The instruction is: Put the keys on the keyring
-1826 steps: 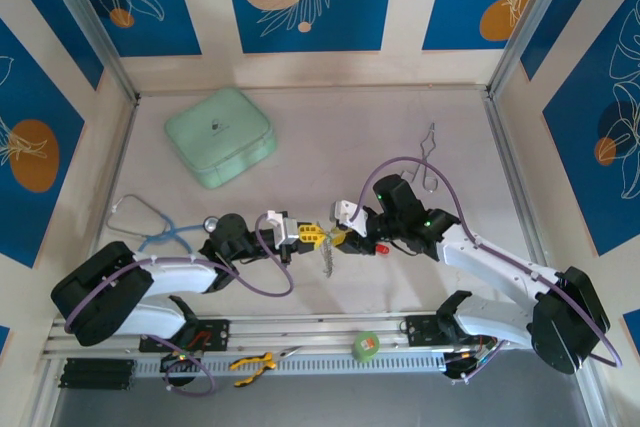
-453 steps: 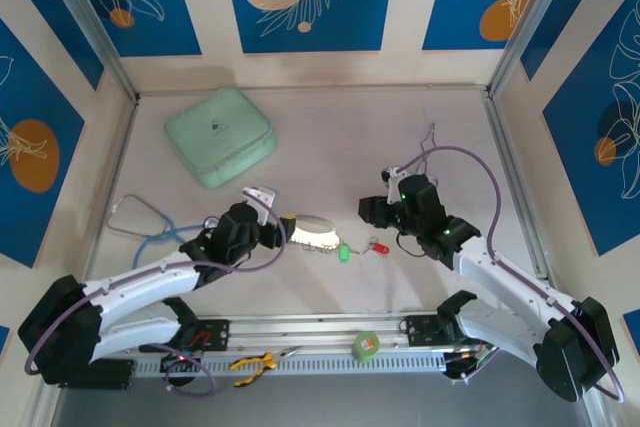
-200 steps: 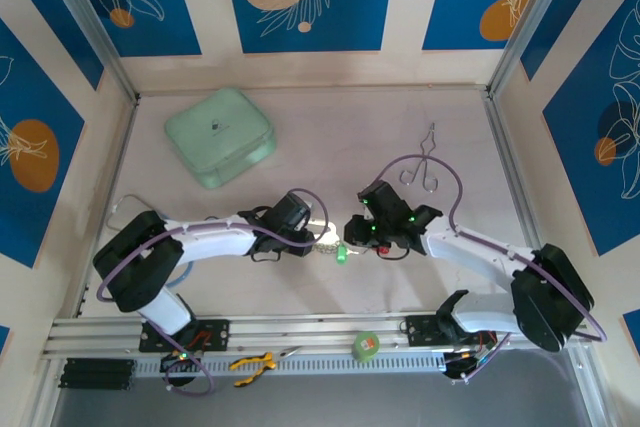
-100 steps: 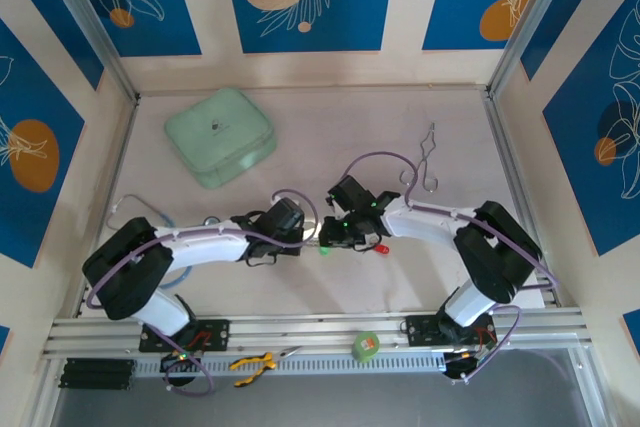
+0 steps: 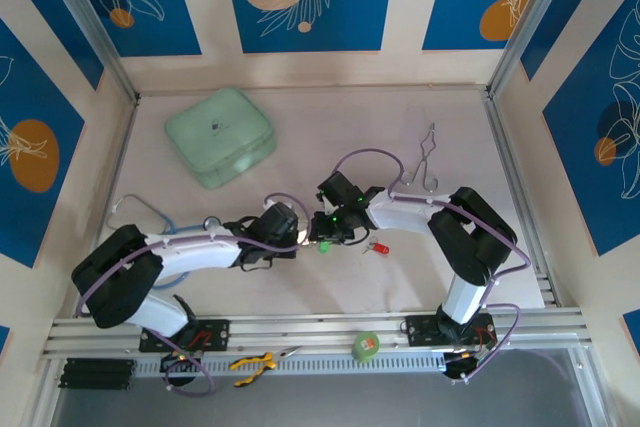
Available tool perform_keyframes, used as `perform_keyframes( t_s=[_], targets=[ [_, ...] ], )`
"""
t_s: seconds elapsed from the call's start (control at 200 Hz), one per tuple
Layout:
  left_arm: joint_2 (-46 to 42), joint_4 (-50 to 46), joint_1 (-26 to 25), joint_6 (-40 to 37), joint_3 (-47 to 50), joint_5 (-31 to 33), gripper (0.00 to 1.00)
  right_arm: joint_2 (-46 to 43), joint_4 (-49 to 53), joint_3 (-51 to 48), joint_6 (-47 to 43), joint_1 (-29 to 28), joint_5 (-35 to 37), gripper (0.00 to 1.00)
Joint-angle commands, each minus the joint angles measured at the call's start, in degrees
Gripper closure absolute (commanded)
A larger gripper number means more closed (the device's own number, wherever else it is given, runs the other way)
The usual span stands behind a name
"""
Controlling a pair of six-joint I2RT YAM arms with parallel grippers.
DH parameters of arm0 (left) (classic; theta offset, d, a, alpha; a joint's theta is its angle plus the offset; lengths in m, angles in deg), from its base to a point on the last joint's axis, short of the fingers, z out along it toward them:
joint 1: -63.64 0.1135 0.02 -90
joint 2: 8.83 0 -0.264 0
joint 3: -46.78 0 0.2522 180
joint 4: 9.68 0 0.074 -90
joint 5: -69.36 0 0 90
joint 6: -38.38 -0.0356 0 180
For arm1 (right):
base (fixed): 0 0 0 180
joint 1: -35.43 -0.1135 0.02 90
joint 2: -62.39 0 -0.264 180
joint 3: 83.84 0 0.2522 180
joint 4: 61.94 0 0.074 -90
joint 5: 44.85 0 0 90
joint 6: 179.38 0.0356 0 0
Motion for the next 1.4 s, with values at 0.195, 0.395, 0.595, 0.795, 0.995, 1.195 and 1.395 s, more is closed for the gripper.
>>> perform_keyframes(
  t_s=[0.195,0.395,0.595,0.795,0.995,1.195,1.395],
  targets=[
    [-0.94,-0.74,-0.61,1.09,1.77,0.08,1.0,-0.21,4.9,0.34,-2.41,-0.36,3.49,0.63],
    [-1.1,-0.95,-0.54,1.01,2.03,0.22,1.0,2.06,5.4,2.14,-2.93,-0.94,4.69,0.62],
    [-1.07,-0.57,-0.6,0.92,2.19,0.07,1.0,4.23,5.84,3.47,-3.57,-1.79,2.44,0.63],
    [-1.44,0.13,-0.54,1.42,2.58,0.64,1.0,1.29,1.3,1.96,-3.13,-2.07,-5.67,0.69],
    [-2.01,1.36,-0.56,2.46,3.28,1.3,1.0,-0.72,-0.2,0.82,-3.21,-2.07,-10.11,0.75],
    [-1.9,1.99,-0.56,2.72,3.55,1.3,1.0,-0.66,-1.56,0.44,-2.87,-2.29,-9.97,0.76],
    [-2.16,1.82,-0.59,2.59,3.48,1.35,1.0,0.21,3.07,1.79,-3.39,-2.71,-1.55,0.74]
  ],
)
